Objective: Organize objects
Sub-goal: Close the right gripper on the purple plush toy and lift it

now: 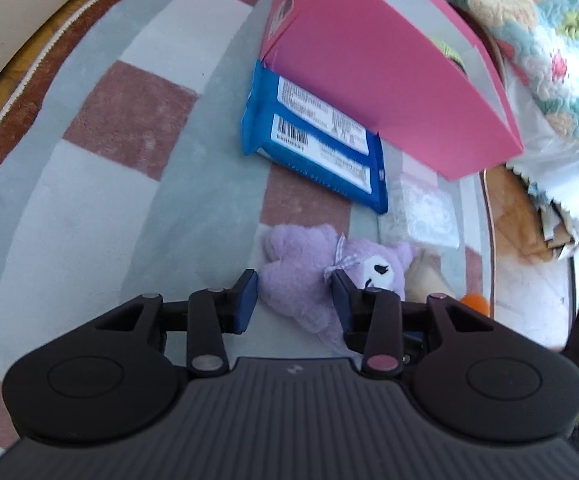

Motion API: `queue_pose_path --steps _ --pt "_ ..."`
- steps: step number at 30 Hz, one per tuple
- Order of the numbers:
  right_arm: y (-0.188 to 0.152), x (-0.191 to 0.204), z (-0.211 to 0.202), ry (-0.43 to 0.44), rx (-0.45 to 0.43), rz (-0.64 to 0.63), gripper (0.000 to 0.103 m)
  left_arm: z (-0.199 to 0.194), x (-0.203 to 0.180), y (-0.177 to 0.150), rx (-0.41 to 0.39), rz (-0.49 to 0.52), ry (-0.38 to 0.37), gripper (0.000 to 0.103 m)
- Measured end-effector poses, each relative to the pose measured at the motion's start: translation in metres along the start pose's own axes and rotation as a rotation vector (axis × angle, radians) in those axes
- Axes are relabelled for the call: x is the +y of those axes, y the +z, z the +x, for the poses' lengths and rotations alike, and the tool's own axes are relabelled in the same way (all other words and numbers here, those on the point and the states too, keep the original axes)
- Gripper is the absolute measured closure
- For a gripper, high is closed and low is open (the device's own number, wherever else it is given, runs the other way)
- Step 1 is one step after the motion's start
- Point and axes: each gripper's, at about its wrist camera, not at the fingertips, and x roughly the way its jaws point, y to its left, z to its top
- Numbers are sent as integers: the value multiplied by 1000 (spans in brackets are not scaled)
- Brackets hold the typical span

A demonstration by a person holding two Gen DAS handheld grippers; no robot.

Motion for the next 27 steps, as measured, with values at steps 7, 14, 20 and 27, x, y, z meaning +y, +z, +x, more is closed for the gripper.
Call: queue_pose_path --steps 7,14,20,27 --pt "-5 17 -1 -98 -13 -97 54 -1 -8 -7 30 47 24 67" --pt "-5 25 0 -120 -37 -185 52 -2 -11 -7 21 53 35 69" --pt "-6 27 -7 -112 -17 -179 55 -16 -23 -14 40 83 40 71" --pt "-9 43 -43 -93 -27 -216 55 -53 -51 -12 53 138 50 71"
